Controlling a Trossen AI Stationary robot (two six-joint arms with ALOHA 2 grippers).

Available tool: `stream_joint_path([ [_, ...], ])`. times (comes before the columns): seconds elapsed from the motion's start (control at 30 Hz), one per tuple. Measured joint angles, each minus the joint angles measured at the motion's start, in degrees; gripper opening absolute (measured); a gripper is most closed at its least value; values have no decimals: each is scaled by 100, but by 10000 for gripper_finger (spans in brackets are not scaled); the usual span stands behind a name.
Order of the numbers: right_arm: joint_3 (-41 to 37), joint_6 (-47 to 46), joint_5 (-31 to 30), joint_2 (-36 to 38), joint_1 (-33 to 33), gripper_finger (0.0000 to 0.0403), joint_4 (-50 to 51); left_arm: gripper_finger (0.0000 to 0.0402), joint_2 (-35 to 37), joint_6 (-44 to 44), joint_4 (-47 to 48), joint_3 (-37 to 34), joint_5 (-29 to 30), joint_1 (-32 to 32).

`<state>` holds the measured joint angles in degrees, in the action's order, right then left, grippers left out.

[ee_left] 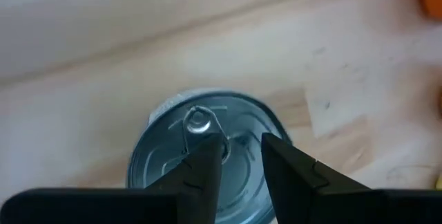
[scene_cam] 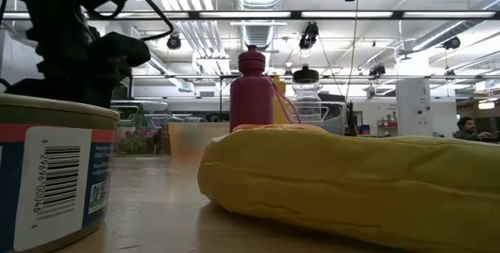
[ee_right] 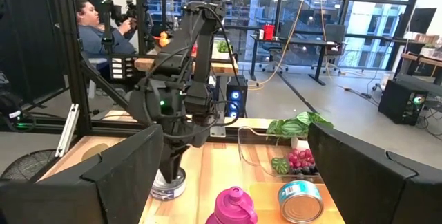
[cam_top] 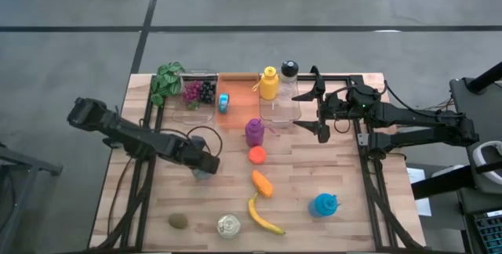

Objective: Pick & Place Food Item
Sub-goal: Put the blue tuna can into the orange bin

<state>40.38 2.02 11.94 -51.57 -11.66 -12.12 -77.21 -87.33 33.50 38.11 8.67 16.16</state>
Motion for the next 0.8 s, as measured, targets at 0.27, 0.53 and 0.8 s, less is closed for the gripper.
stream_joint_path([
  [0.27, 0, -9, -1, 0, 2, 359, -4, 109, 2, 635, -154, 55, 57, -388],
  [0.53, 0, -81, -1, 0, 2, 359, -4, 108, 13, 507, 916, 355, 30, -329],
  [0.8, 0, -57, -1, 0, 2, 359, -4, 109, -10, 156, 1078, 433, -182, -154],
])
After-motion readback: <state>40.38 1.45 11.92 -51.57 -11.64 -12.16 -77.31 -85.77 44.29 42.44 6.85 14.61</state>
